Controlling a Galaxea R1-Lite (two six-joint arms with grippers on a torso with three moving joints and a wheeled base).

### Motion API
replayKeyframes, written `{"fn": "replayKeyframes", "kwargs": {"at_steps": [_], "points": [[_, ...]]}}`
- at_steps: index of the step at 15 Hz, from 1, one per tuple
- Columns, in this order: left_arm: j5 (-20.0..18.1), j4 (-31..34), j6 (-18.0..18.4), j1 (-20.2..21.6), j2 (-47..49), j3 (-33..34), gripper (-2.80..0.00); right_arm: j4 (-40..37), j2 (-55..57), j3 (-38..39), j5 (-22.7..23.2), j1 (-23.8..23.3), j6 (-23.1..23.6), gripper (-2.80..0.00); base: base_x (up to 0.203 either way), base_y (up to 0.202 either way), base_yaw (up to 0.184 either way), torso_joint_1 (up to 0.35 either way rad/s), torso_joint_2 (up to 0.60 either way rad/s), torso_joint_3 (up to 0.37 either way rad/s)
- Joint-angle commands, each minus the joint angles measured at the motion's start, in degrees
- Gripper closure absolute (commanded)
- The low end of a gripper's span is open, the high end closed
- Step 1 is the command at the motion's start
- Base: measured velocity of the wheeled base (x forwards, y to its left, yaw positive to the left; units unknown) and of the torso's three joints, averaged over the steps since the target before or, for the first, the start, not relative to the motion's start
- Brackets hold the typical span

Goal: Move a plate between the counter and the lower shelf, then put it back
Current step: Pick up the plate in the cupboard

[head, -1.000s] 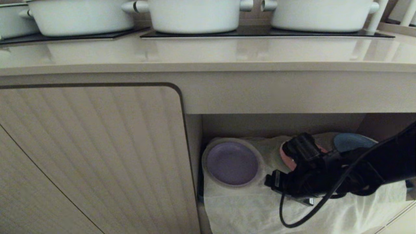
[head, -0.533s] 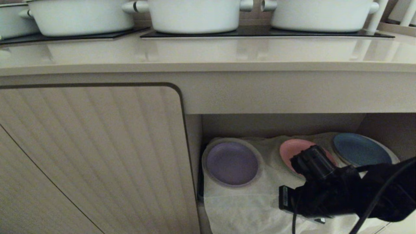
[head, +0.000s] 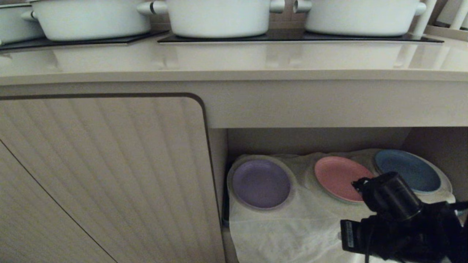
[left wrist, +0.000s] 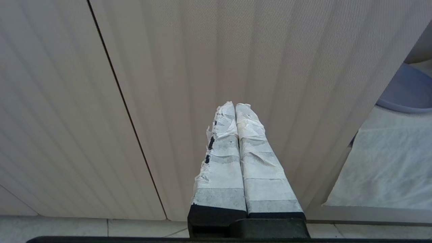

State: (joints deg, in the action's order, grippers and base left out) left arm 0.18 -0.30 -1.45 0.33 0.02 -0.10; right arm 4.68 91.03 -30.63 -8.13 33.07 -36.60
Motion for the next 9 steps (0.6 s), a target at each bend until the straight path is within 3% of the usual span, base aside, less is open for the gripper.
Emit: {"fn": "replayKeyframes", "kwargs": {"at_steps": [1, 6, 9], "points": [[-0.01, -0.05, -0.04, 0.02, 0.06, 0.01, 0.00, 0.19, -6.19, 4.04, -3.29, -2.96, 1.46, 0.00, 0.000, 0.000, 0.000, 0.000, 0.00, 0.000], [-0.01, -0.05, -0.04, 0.02, 0.06, 0.01, 0.00, 1.52, -15.09, 8.54, -10.23, -18.00, 4.52, 0.00, 0.000, 0.000, 0.000, 0.000, 0.00, 0.000], [-0.01, -0.05, -0.04, 0.02, 0.06, 0.01, 0.00, 10.70, -21.86, 16.22, -11.79, -28.42, 10.36, 0.00, 0.000, 0.000, 0.000, 0.000, 0.00, 0.000]]}}
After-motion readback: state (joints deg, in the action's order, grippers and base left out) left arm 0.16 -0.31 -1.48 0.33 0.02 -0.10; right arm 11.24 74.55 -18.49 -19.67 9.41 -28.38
